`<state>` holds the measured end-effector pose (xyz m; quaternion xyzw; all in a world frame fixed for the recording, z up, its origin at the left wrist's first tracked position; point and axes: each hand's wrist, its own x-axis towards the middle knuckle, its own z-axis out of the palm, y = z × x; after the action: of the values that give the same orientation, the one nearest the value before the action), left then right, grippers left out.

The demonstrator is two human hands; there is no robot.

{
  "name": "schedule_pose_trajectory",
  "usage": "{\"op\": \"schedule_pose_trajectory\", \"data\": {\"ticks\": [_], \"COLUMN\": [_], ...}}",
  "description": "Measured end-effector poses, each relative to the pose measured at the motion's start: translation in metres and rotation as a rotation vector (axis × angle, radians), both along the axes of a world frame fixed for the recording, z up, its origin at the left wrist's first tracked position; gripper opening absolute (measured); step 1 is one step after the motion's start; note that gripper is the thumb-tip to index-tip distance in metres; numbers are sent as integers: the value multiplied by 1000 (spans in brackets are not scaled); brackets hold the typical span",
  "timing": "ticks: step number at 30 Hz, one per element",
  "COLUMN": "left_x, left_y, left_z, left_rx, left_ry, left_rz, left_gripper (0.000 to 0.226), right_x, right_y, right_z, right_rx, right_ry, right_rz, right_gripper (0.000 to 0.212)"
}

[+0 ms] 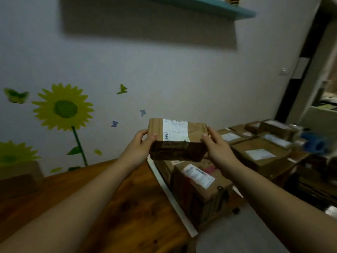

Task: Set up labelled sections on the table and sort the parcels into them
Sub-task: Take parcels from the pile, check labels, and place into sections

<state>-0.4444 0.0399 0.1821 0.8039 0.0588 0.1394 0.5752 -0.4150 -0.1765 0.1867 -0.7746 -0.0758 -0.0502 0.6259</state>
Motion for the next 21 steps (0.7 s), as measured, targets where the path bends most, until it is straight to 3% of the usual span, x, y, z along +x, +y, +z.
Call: {"op": "schedule_pose_trajectory", "data": {"ticks": [6, 10, 16, 21], "left_x": [57, 90, 150, 194], "left_y": [-96, -128, -130, -119], "left_z": [4, 1, -21, -40], "left_rx": [-2, 71, 101, 69], "left_ry": [20, 15, 71, 110], "left_rz": [-117, -138, -156, -147], "left_gripper": [47, 42, 32, 50], "right_x": [33, 51, 107, 159], "right_y": [-105, -138, -146, -131], "right_z": [2, -5, -30, -47], "right_rx": [-91, -121, -254, -316], "right_ry": [-37, -75, -23, -10], "right_rz": [-87, -96, -86, -30], "right_gripper": [63, 59, 62, 60]}}
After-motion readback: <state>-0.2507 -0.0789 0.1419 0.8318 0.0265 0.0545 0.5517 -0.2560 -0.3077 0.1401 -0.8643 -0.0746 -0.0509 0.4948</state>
